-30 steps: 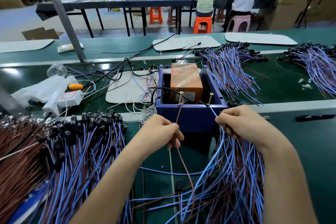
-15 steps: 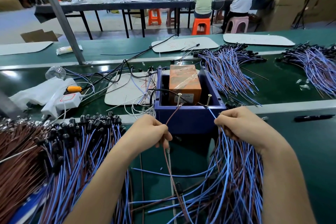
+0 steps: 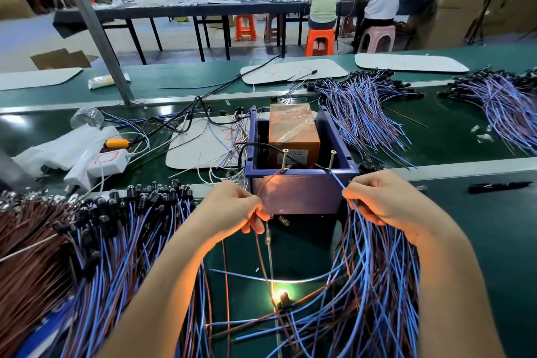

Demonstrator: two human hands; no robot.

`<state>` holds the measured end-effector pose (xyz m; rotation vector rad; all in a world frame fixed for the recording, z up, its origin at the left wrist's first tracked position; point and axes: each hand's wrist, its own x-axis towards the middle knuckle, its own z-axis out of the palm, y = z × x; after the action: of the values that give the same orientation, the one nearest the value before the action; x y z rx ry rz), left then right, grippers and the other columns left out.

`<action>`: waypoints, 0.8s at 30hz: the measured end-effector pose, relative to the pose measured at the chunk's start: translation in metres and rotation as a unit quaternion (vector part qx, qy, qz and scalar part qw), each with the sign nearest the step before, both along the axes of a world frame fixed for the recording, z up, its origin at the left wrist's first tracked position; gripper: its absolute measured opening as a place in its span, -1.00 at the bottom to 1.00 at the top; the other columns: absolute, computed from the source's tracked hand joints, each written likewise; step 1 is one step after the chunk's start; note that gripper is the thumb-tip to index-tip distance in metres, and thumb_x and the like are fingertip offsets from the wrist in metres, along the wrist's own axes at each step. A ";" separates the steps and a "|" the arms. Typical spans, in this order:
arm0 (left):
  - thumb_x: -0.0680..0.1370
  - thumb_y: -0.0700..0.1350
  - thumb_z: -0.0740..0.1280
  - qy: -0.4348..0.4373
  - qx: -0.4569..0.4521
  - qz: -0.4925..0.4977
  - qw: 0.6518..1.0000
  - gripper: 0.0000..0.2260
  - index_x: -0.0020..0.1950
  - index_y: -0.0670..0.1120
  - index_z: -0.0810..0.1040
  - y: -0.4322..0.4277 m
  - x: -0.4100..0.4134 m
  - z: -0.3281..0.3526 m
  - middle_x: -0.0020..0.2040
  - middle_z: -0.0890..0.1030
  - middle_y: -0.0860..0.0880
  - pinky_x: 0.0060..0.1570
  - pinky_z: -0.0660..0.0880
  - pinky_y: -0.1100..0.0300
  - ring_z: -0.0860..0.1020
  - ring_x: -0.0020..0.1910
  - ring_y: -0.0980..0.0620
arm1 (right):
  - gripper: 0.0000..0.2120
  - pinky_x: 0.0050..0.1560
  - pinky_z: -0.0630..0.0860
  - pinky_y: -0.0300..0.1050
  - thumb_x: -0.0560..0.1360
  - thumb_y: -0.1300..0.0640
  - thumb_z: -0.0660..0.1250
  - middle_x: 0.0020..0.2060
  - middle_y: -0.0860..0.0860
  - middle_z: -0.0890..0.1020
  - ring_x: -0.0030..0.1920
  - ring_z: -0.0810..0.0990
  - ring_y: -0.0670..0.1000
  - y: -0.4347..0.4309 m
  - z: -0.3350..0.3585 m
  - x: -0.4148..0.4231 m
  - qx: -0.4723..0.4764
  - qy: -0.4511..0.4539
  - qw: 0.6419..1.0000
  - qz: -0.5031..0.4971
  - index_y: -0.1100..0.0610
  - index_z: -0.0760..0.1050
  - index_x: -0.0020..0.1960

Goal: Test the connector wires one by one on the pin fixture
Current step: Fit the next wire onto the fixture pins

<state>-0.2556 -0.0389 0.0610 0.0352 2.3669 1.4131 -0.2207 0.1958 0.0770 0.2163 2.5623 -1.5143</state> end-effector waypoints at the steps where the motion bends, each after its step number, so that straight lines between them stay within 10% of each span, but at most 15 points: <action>1: 0.51 -0.31 0.28 0.000 0.000 0.000 1.000 -0.79 -0.27 -0.26 0.66 0.001 0.000 0.000 -0.43 0.63 -0.15 -0.37 0.40 0.24 0.45 -0.47 0.03 | -0.65 -0.56 0.20 -0.31 0.52 0.25 0.25 -0.58 0.04 0.35 -0.56 0.23 -0.03 0.000 0.000 0.000 0.001 0.000 1.000 -0.001 0.20 0.41 -0.45; 18: 0.54 -0.28 0.25 0.001 -0.006 -0.057 0.998 -0.77 -0.22 -0.26 0.65 -0.005 0.004 0.006 -0.42 0.63 -0.14 -0.41 0.40 0.30 0.45 -0.46 0.03 | -0.65 -0.58 0.21 -0.34 0.53 0.26 0.25 -0.59 0.01 0.35 -0.59 0.25 -0.08 0.004 0.003 0.002 -0.033 0.003 0.999 -0.013 0.18 0.41 -0.43; 24: 0.59 -0.14 0.24 0.002 0.149 -0.156 0.976 -0.79 -0.06 -0.18 0.65 -0.018 0.012 0.022 -0.30 0.63 -0.12 -0.49 0.38 0.34 0.46 -0.49 0.07 | -0.75 -0.66 0.27 -0.35 0.61 0.17 0.21 -0.50 0.04 0.57 -0.65 0.38 -0.11 0.022 0.013 0.012 -0.234 0.113 0.950 -0.172 0.13 0.41 -0.25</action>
<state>-0.2432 -0.0567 0.0830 0.4688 2.0186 1.5885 -0.2090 0.2178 0.0901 0.4680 2.3109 -2.3466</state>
